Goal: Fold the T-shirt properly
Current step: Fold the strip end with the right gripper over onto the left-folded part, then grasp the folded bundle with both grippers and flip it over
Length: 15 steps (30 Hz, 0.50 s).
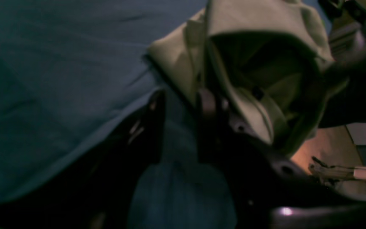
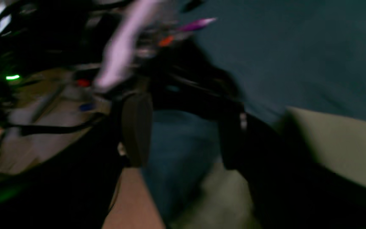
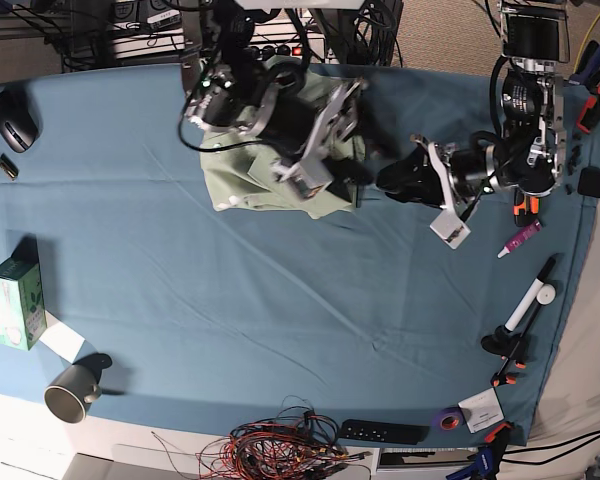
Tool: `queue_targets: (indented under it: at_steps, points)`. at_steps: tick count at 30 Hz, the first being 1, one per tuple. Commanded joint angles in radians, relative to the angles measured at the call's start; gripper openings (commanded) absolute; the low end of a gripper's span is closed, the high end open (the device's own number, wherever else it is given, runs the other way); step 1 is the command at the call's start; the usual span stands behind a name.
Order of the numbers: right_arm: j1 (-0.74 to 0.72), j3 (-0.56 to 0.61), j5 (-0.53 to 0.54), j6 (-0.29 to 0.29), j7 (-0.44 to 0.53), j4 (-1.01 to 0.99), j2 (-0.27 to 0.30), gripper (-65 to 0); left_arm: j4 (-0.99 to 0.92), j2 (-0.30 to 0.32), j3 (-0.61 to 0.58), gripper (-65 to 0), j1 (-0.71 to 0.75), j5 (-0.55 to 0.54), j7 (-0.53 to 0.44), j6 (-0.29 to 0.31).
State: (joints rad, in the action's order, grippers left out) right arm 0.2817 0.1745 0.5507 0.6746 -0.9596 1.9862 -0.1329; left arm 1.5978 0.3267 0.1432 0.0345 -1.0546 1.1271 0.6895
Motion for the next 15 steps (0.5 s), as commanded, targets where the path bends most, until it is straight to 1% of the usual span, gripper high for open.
queue_targets:
  at_steps: [1,4,6,8,11,13,15]
  points:
    - [-0.015,-0.028,0.025,0.007,0.026,0.036,-0.005,-32.3,0.018,0.009,0.026,-47.1,-0.014,-0.056,-0.010,0.009]
    - [-0.029,-0.138,0.025,0.007,0.026,0.069,0.001,-32.3,0.026,0.009,0.093,-47.1,-0.014,-0.121,0.012,0.009]
    - [-0.041,-0.212,0.024,0.006,0.025,0.078,0.019,-32.3,0.029,0.009,0.131,-47.1,-0.014,-0.129,0.012,0.009]
    - [-0.052,-0.284,-0.003,0.006,0.024,0.078,0.043,-32.3,0.029,0.009,0.153,-47.1,-0.012,-0.130,0.018,0.009]
    - [-0.066,-0.381,-0.055,-0.004,0.024,0.078,0.088,-32.3,0.029,0.008,0.156,-47.1,0.008,-0.137,0.019,0.009]
    - [-0.069,-0.437,-0.065,-0.018,0.025,0.078,0.123,-32.3,0.029,0.008,0.155,-47.1,0.029,-0.136,0.019,0.009]
    - [-0.068,-0.483,-0.064,-0.018,0.024,0.078,0.162,-32.3,0.029,0.008,0.156,-47.0,0.049,-0.136,0.021,0.009]
